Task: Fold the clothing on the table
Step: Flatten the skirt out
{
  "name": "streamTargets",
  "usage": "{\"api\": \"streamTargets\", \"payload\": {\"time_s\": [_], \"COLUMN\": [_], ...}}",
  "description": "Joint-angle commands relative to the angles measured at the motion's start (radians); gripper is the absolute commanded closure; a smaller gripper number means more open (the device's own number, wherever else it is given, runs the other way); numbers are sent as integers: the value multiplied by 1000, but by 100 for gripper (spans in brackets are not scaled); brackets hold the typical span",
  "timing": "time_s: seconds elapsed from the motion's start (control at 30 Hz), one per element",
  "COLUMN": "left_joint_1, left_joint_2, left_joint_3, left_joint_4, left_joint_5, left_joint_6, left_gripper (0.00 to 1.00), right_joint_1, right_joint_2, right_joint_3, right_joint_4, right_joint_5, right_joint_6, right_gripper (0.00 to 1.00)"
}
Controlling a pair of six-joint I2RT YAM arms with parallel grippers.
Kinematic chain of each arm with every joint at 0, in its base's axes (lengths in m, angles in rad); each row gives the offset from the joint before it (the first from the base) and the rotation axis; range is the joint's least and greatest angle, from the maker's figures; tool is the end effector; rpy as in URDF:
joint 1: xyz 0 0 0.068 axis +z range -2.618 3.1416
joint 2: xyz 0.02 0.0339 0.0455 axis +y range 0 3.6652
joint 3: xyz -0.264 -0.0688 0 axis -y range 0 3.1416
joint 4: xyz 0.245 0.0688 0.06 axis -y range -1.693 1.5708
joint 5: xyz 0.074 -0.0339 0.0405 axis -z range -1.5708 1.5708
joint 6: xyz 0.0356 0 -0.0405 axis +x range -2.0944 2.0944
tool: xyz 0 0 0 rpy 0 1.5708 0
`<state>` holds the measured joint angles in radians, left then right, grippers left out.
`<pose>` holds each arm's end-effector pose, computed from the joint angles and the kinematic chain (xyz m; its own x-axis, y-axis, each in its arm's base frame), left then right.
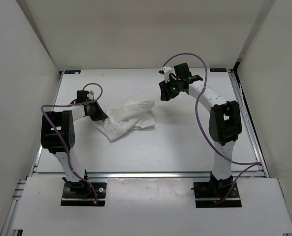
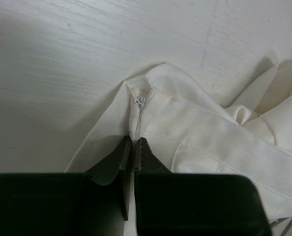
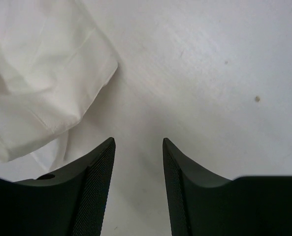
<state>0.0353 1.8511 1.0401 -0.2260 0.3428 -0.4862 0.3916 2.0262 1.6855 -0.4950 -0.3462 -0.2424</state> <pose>0.3602 0.0007 0.1383 -0.8250 -0.4695 -0.3146 -0.2803 0.8233 -0.4936 0.4198 0.1864 0.2455 -0.5289 -0.4627 -0.7115 -0.7173 0.6918 0.0834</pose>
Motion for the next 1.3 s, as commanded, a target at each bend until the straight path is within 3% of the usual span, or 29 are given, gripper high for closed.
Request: {"api": "streamTargets", "payload": {"time_s": [0.0, 0.33, 0.73, 0.83, 0.97, 1.07, 1.27], "left_joint_1": [26, 23, 28, 35, 32, 31, 18], "left_joint_2": [-10, -18, -44, -52, -66, -82, -99], "left_joint_3": [-38, -22, -49, -49, -48, -51, -68], "left_joint_4": [-115, -130, -130, -127, -139, -145, -159], "left_joint_5": [-65, -64, -64, -67, -65, -65, -64], "left_joint_6": [61, 58, 58, 67, 72, 70, 84], "left_gripper": [100, 100, 100, 100, 100, 100, 100], "right_joint_1": [7, 18, 153, 177, 210, 217, 170], "right_joint_2": [22, -80, -179, -187, -169, -141, -14], "right_joint_3": [128, 31, -66, -78, -66, -55, 58], "right_joint_4": [-8, -20, -40, -54, -50, -40, -17], "right_joint_5": [-137, -200, -142, -131, -113, -109, -175], "right_joint_6": [-15, -9, -49, -52, -49, -37, 17], "right_gripper": [51, 50, 51, 56, 74, 81, 81]}}
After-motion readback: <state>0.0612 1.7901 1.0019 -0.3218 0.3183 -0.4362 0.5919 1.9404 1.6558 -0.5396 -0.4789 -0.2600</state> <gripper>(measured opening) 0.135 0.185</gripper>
